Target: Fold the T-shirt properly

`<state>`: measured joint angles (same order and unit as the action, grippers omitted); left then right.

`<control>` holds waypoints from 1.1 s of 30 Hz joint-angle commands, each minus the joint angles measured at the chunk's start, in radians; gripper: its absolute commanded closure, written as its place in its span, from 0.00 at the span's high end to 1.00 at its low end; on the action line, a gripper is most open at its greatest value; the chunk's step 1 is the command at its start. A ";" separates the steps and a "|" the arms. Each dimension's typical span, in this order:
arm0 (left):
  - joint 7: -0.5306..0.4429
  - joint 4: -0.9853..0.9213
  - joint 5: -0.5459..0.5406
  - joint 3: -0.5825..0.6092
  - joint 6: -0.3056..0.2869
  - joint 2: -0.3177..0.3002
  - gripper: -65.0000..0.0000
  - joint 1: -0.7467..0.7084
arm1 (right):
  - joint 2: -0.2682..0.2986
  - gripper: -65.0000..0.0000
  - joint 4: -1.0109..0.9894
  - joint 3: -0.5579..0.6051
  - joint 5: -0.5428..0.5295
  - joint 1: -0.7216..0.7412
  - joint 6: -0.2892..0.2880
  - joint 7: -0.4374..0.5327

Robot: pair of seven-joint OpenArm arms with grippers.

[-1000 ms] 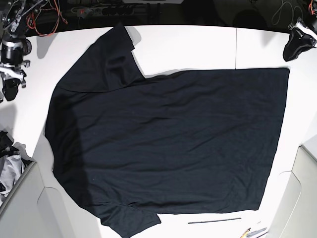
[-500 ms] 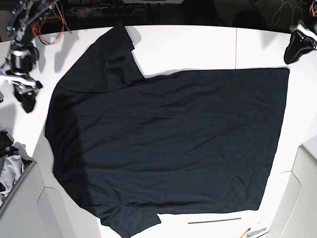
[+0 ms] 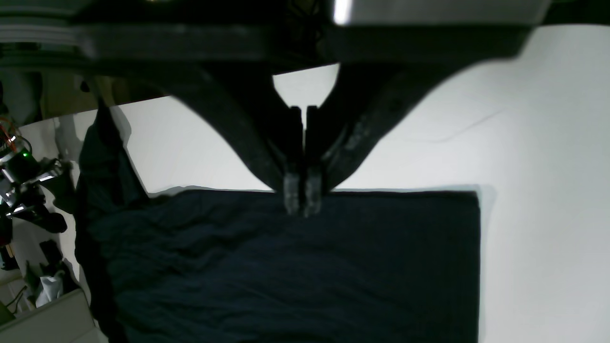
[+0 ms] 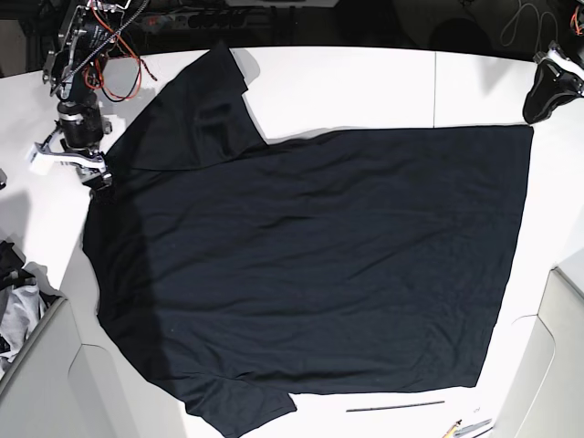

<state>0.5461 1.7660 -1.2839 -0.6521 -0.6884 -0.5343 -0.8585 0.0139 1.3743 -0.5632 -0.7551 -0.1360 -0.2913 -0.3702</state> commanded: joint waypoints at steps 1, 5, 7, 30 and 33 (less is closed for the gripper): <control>-0.018 0.011 -0.021 -0.010 -0.010 -0.015 0.00 -0.008 | 0.002 0.54 0.004 0.014 -0.008 0.003 -0.001 -0.026; -0.018 0.011 -0.021 -0.010 -0.010 -0.014 0.00 -0.008 | 0.002 0.54 0.004 0.035 -0.003 0.003 -0.001 -0.027; -0.018 0.011 -0.022 -0.010 -0.010 -0.014 0.00 -0.008 | 0.003 0.52 0.004 0.035 -0.003 0.002 -0.001 -0.027; -0.026 0.010 0.134 -0.010 -0.010 -0.013 0.22 0.242 | 0.002 0.00 0.004 0.035 0.045 -0.003 -0.020 -0.027; -0.026 -0.005 0.203 -0.010 0.015 -0.013 0.23 0.309 | 0.002 0.00 0.004 0.035 0.044 -0.003 -0.020 -0.027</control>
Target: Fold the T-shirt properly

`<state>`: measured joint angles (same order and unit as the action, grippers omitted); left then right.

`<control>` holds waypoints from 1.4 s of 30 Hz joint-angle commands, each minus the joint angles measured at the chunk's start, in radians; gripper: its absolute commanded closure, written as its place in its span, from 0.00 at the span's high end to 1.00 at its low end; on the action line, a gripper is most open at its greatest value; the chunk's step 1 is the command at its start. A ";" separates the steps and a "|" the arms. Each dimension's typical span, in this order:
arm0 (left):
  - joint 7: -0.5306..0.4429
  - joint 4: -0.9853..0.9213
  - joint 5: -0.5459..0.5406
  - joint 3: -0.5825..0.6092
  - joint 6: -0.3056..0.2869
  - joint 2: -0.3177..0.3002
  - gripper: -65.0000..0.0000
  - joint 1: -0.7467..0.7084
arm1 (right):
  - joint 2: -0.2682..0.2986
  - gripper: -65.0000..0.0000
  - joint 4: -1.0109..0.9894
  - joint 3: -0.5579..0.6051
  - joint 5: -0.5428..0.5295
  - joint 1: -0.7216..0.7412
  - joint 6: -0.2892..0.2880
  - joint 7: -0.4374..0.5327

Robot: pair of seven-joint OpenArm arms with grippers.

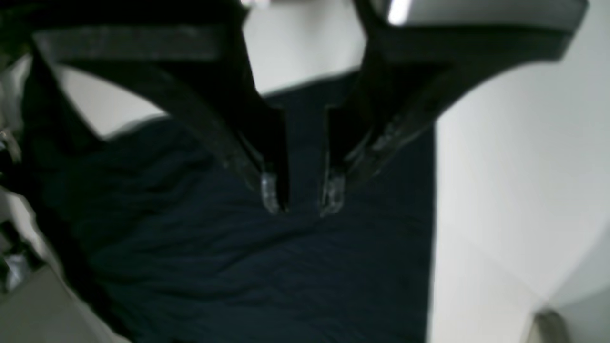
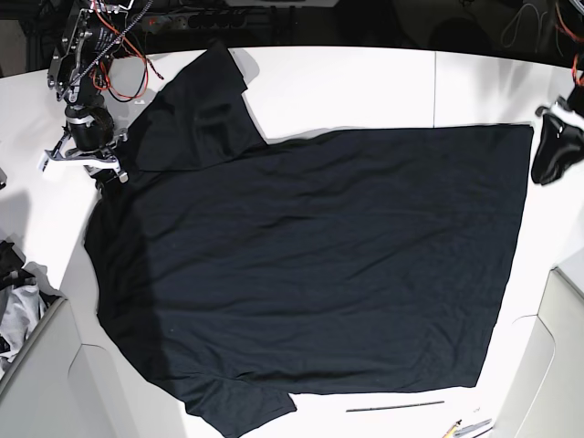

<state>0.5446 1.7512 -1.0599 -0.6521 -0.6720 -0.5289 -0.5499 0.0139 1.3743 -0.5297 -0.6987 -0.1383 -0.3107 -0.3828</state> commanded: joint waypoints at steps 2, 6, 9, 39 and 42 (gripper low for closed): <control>-0.025 -0.013 0.012 -0.010 0.011 -0.024 0.23 0.042 | 0.002 0.00 0.004 0.002 -0.012 -0.001 -0.001 -0.015; -0.024 -0.101 0.057 -0.010 0.011 -0.040 0.23 0.113 | 0.002 0.00 0.004 0.002 -0.012 -0.001 -0.002 -0.015; -0.024 -0.200 0.058 -0.010 0.010 -0.063 0.35 0.154 | 0.002 0.00 0.004 0.002 -0.012 -0.001 -0.002 -0.015; 0.231 -0.679 -0.253 0.072 0.039 0.050 0.46 0.256 | 0.002 0.00 0.004 0.002 -0.018 -0.001 -0.012 -0.015; 0.231 -0.679 -0.253 0.141 0.039 0.052 0.46 0.256 | 0.002 0.00 0.004 0.002 -0.018 -0.001 -0.012 -0.015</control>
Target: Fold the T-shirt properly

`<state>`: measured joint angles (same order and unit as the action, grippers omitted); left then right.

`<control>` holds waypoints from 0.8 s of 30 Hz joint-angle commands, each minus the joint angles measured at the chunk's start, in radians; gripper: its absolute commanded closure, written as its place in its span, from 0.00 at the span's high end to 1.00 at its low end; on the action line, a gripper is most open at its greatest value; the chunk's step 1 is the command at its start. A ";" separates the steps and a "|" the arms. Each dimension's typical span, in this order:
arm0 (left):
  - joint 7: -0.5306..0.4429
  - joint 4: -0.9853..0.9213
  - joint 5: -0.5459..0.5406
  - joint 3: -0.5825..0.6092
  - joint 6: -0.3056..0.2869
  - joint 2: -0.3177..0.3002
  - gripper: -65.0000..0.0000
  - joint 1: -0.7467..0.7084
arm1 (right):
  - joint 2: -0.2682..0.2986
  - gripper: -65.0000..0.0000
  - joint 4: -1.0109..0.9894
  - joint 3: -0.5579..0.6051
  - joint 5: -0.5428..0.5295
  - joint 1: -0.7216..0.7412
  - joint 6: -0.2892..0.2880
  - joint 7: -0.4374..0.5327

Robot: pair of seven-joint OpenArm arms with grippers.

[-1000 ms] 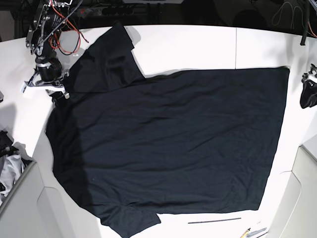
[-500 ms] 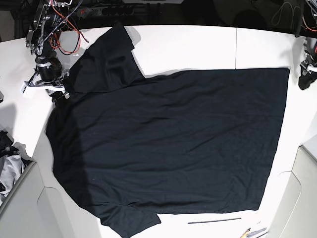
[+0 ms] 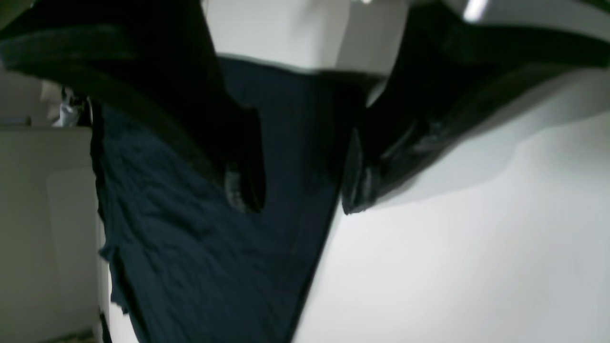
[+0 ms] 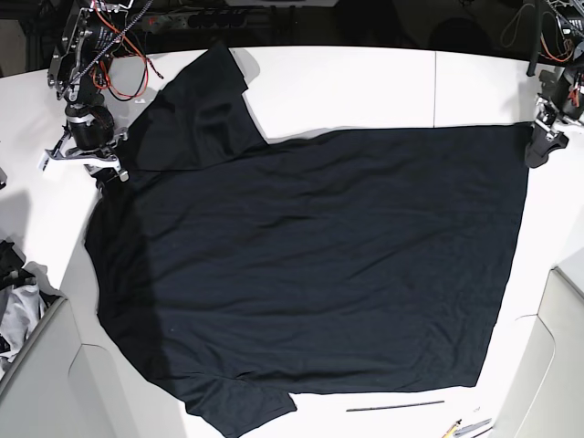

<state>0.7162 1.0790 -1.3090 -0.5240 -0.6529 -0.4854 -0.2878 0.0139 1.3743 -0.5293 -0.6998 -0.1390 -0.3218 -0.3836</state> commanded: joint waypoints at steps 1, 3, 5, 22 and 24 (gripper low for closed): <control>0.059 -0.006 -0.003 0.031 0.020 0.009 0.46 -0.006 | 0.002 0.00 0.004 0.002 -0.017 0.000 -0.001 -0.014; 0.060 -0.006 0.010 0.057 0.020 0.009 0.46 -0.006 | 0.002 0.00 0.004 0.002 -0.017 0.000 -0.001 -0.014; 0.065 -0.004 0.037 0.069 0.020 0.009 0.46 -0.006 | 0.002 0.00 0.004 0.002 -0.017 0.000 -0.001 -0.014; 0.164 0.076 0.116 0.068 0.020 -0.060 0.46 -0.031 | 0.002 0.00 0.004 0.001 -0.016 0.000 -0.001 -0.014; 0.164 0.084 0.116 0.066 0.019 -0.075 0.39 -0.031 | 0.002 0.00 0.004 0.001 -0.016 0.000 -0.001 -0.014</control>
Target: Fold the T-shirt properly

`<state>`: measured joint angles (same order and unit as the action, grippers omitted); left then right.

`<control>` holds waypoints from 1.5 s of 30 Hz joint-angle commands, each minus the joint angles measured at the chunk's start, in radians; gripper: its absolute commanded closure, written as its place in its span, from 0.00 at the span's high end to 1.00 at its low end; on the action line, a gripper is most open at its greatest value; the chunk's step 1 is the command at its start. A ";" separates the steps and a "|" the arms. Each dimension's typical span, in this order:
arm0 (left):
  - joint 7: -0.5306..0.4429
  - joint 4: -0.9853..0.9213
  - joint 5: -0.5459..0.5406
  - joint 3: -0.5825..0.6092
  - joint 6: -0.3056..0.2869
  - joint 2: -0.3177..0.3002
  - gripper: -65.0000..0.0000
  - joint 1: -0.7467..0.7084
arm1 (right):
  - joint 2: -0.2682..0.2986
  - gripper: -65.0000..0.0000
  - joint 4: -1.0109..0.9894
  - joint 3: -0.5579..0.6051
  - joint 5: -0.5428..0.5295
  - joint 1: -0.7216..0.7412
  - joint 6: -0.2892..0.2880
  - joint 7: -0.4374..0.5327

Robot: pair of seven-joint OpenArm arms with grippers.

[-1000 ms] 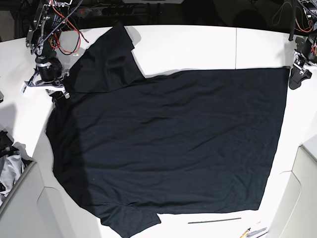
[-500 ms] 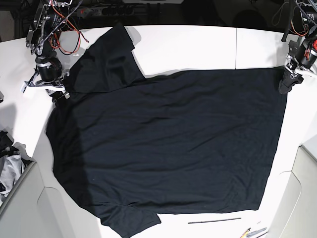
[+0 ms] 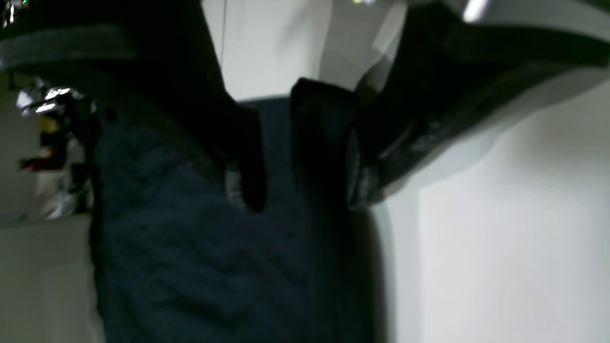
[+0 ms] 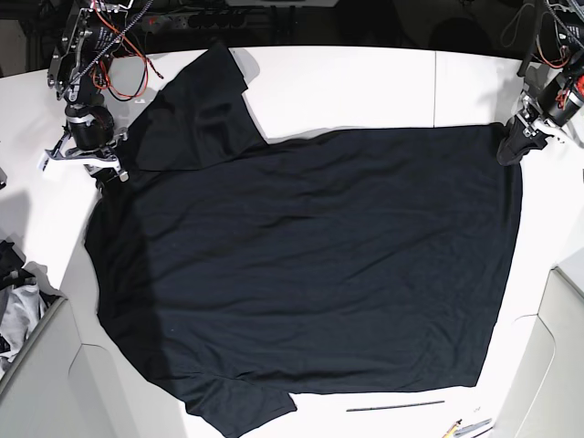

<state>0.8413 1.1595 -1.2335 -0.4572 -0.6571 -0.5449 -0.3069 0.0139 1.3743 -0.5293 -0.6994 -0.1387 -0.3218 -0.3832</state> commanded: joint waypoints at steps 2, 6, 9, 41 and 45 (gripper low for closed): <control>0.038 0.006 0.040 -0.008 0.023 -0.031 0.26 -0.012 | 0.003 0.00 0.007 -0.002 -0.017 0.000 -0.002 -0.014; 0.039 0.006 0.017 -0.049 -0.007 -0.040 0.06 -0.012 | 0.003 0.00 0.039 -0.020 -0.015 -0.004 -0.079 -0.051; 0.039 0.006 0.018 -0.060 -0.010 -0.039 0.00 -0.013 | 0.003 0.00 0.094 -0.035 -0.015 -0.021 -0.121 -0.088; 0.203 0.120 -0.250 -0.332 -0.041 -0.039 0.00 -0.254 | 0.058 0.00 0.541 -0.158 -0.100 -0.528 -0.158 -0.177; 0.207 0.175 -0.250 -0.369 -0.041 -0.033 0.00 -0.294 | 0.058 0.00 0.582 -0.199 -0.155 -0.567 -0.158 -0.218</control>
<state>1.0641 1.3239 -1.4605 -0.8116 -0.6933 -0.5575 -0.5919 0.0605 1.9388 -0.7151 -0.8421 -0.6971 -0.4793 -0.6304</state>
